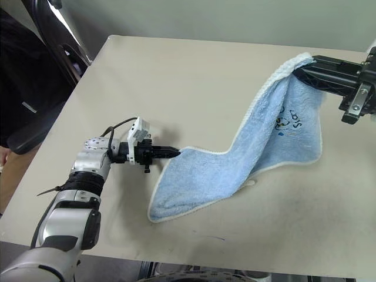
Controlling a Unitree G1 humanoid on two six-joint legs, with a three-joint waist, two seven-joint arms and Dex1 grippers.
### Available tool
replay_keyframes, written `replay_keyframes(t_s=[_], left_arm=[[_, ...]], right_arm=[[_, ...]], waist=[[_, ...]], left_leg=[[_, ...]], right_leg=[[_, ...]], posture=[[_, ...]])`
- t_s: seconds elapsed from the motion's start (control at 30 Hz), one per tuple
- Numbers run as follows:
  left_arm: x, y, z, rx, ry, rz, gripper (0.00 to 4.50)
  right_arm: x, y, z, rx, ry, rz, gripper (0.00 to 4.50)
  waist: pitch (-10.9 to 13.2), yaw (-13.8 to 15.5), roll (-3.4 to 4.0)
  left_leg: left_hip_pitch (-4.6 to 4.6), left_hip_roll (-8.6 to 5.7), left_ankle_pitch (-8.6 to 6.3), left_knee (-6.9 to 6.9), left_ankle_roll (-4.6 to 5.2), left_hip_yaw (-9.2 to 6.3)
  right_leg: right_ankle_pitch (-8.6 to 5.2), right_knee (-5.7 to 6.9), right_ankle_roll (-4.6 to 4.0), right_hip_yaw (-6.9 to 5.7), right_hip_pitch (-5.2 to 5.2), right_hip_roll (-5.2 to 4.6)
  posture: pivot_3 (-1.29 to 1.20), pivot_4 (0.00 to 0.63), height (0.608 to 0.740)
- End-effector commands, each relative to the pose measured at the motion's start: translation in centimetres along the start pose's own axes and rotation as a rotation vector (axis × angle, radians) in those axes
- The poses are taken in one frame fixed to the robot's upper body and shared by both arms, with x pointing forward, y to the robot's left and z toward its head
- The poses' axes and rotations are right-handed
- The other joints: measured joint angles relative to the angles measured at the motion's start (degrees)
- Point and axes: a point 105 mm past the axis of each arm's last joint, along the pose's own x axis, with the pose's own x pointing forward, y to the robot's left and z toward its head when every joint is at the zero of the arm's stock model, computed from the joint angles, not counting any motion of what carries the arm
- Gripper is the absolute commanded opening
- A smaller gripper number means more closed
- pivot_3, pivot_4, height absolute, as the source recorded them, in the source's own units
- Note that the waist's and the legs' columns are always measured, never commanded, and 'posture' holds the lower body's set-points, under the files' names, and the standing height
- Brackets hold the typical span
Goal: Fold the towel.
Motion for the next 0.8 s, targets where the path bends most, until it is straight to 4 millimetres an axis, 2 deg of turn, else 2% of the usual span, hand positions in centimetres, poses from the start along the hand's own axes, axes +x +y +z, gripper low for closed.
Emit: replay_keyframes(t_s=[0.03, 0.2, 0.3, 0.4, 0.6, 0.73, 0.8], left_arm=[[-1.2, 1.7, 1.7, -0.042, -0.100, 0.104, 0.01], [-4.5, 4.3, 7.6, 0.057, -0.272, 0.294, 0.01], [-6.1, 5.6, 10.7, 0.116, -0.347, 0.436, 0.01], [-7.2, 6.4, 14.1, 0.213, -0.413, 0.566, 0.01], [-7.9, 6.6, 18.6, 0.338, -0.569, 0.724, 0.01], [-8.6, 6.3, 20.8, 0.387, -0.652, 0.782, 0.01], [-8.9, 5.9, 21.7, 0.413, -0.687, 0.779, 0.01]], right_arm=[[-0.8, -0.7, 0.7, -0.050, -0.007, -0.058, 0.00], [-1.6, -2.1, -0.6, -0.016, 0.012, -0.117, 0.00], [-2.0, -3.4, -1.7, -0.002, 0.030, -0.169, 0.00], [-2.5, -5.5, -2.8, 0.001, 0.024, -0.260, 0.00], [-1.7, -9.6, -5.3, -0.076, 0.080, -0.437, 0.00], [-0.5, -12.5, -6.2, -0.137, 0.049, -0.546, 0.00], [-0.1, -13.2, -6.3, -0.169, 0.018, -0.564, 0.00]], waist=[[0.08, 0.00, -0.10], [0.52, -0.21, -0.79], [0.55, -0.21, -0.83], [0.55, -0.22, -0.83], [0.57, -0.70, -0.83], [0.59, -1.05, -0.82], [0.60, -1.16, -0.80]], left_leg=[[0.00, 0.00, 0.00, 0.12, 0.00, 0.00], [-0.02, 0.17, 0.21, 0.40, -0.16, 0.00], [-0.12, 0.15, 0.38, 0.46, -0.11, -0.01], [-0.17, 0.09, 0.45, 0.51, 0.00, 0.01], [-0.25, 0.10, 0.55, 0.53, 0.02, 0.01], [-0.55, 0.16, 0.67, 0.51, 0.02, 0.02], [-0.80, 0.16, 0.72, 0.51, 0.03, 0.02]], right_leg=[[0.00, 0.15, 0.00, -0.01, 0.00, 0.00], [0.27, 0.38, -0.19, -0.13, -0.06, 0.09], [0.59, 0.30, -0.17, -0.11, -0.12, 0.11], [0.71, 0.24, -0.08, -0.07, -0.11, 0.08], [0.78, 0.23, -0.08, -0.08, -0.20, 0.09], [0.88, 0.27, -0.14, -0.09, -0.54, 0.12], [0.95, 0.26, -0.15, -0.08, -0.80, 0.14]], posture=[[0.00, 0.150, 0.733], [0.00, 0.150, 0.733], [0.00, 0.150, 0.733], [0.00, 0.150, 0.733], [0.00, 0.150, 0.733], [0.00, 0.150, 0.733], [0.00, 0.150, 0.733]])
